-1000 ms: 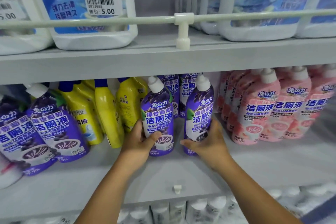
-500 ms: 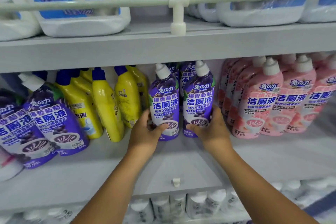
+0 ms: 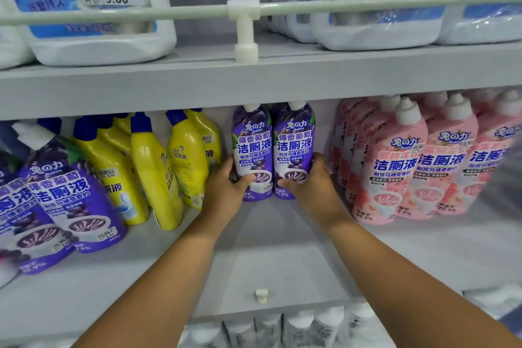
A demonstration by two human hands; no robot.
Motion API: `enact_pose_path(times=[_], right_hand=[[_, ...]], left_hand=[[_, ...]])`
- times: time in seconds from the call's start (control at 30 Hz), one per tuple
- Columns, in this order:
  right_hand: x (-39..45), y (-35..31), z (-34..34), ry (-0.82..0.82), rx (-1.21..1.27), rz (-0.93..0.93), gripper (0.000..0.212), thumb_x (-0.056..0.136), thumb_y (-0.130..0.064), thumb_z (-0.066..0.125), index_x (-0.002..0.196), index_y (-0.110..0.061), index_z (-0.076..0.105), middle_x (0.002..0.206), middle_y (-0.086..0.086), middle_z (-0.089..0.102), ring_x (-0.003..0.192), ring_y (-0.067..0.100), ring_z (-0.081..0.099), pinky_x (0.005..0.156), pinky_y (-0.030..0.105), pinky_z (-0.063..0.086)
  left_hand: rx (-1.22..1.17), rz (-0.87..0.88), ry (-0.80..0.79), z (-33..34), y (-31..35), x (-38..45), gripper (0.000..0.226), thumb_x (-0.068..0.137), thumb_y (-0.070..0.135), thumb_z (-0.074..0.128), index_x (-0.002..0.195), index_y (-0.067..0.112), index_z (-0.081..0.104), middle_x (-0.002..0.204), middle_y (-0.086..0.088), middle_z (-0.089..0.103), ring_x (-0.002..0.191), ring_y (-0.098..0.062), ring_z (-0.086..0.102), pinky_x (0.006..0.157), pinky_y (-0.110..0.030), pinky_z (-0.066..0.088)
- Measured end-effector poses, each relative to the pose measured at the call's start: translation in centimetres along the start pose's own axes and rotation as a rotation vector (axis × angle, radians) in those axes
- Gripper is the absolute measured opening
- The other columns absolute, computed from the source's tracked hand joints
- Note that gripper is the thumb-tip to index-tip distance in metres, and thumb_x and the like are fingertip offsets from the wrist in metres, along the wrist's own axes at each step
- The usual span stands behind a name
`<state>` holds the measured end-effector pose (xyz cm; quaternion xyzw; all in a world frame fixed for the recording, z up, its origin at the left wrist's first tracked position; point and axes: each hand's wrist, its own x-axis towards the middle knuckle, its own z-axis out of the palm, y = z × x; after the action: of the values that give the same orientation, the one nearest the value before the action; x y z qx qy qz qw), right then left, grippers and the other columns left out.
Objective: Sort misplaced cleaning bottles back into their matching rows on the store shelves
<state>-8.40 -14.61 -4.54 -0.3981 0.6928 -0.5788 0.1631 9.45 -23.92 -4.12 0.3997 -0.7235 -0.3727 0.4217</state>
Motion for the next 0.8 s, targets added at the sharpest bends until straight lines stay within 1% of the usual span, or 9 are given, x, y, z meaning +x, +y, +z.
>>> enact_pose_path(times=[0.1,0.2,0.33,0.43,0.47,0.6,0.7,0.73,0.8], right_hand=[[0.4,-0.3,0.5,0.026,-0.018,-0.010,0.068,0.061,-0.015,0.095,0.110,-0.023,0.048,0.109,-0.004,0.064,0.094,0.009,0.068,0.086,0.034,0.059],[0.4,-0.4,0.8,0.048,-0.041,-0.020,0.066,0.065,-0.011,0.092,0.112,-0.022,0.046,0.102,-0.015,0.052,0.092,0.008,0.062,0.079,0.019,0.050],[0.7,-0.2,0.9,0.031,-0.037,-0.005,0.065,0.067,-0.013,0.091,0.116,-0.019,0.049,0.106,-0.009,0.059,0.086,0.002,0.063,0.069,0.009,0.047],[0.6,-0.4,0.8,0.032,-0.028,0.027,0.061,0.069,-0.011,0.090,0.117,-0.018,0.053,0.101,-0.011,0.059,0.080,-0.012,0.056,0.058,-0.001,0.043],[0.6,-0.4,0.8,0.032,-0.023,0.028,0.061,0.069,-0.011,0.090,0.118,-0.017,0.053,0.103,-0.009,0.060,0.081,-0.010,0.058,0.058,-0.002,0.042],[0.8,-0.3,0.6,0.003,-0.048,0.016,0.063,0.070,-0.017,0.090,0.120,-0.021,0.053,0.111,-0.007,0.064,0.089,0.006,0.064,0.064,0.001,0.041],[0.9,0.7,0.2,-0.052,-0.009,0.051,0.058,0.070,-0.020,0.089,0.118,-0.026,0.056,0.108,-0.011,0.071,0.090,0.003,0.068,0.078,0.021,0.056],[0.8,1.4,0.1,-0.059,0.022,0.065,0.057,0.071,-0.019,0.087,0.118,-0.028,0.058,0.108,-0.011,0.073,0.093,0.005,0.070,0.083,0.029,0.058],[0.5,2.7,-0.2,-0.053,0.015,0.048,0.051,0.076,-0.021,0.083,0.122,-0.028,0.061,0.111,-0.012,0.074,0.101,0.008,0.070,0.089,0.033,0.057]], left_hand=[[-0.006,-0.005,0.034,0.2,0.0,0.2,0.058,0.087,0.018,0.078,0.141,0.023,0.055,0.121,0.004,0.074,0.105,-0.012,0.071,0.092,-0.043,0.060],[-0.006,-0.006,0.049,0.5,-0.2,0.3,0.059,0.087,0.014,0.078,0.141,0.022,0.055,0.120,0.003,0.074,0.106,-0.012,0.072,0.094,-0.041,0.059],[-0.004,-0.001,0.032,0.7,-0.1,0.4,0.060,0.090,0.010,0.074,0.145,0.021,0.053,0.122,0.002,0.074,0.107,-0.011,0.071,0.095,-0.031,0.058],[0.024,-0.017,0.030,0.7,0.1,0.5,0.060,0.091,0.008,0.073,0.146,0.019,0.052,0.123,0.002,0.073,0.106,-0.010,0.070,0.092,-0.022,0.055],[0.026,-0.012,0.031,0.8,0.1,0.5,0.060,0.091,0.008,0.073,0.146,0.018,0.052,0.123,0.002,0.073,0.106,-0.010,0.070,0.092,-0.021,0.055],[0.008,-0.050,0.023,0.8,0.3,0.5,0.051,0.091,0.010,0.073,0.139,0.020,0.058,0.120,0.003,0.074,0.104,-0.011,0.070,0.091,-0.024,0.057],[-0.095,-0.155,0.021,0.6,0.9,-0.5,0.037,0.091,0.012,0.073,0.126,0.023,0.067,0.114,0.002,0.076,0.103,-0.014,0.072,0.095,-0.041,0.059],[-0.128,-0.179,0.034,0.6,1.1,-1.1,0.034,0.091,0.012,0.073,0.123,0.022,0.069,0.112,0.002,0.076,0.103,-0.013,0.073,0.095,-0.040,0.059],[-0.171,-0.242,0.094,0.1,1.8,-2.6,0.034,0.092,0.014,0.074,0.124,0.021,0.067,0.110,0.001,0.075,0.100,-0.012,0.070,0.087,-0.023,0.057]])
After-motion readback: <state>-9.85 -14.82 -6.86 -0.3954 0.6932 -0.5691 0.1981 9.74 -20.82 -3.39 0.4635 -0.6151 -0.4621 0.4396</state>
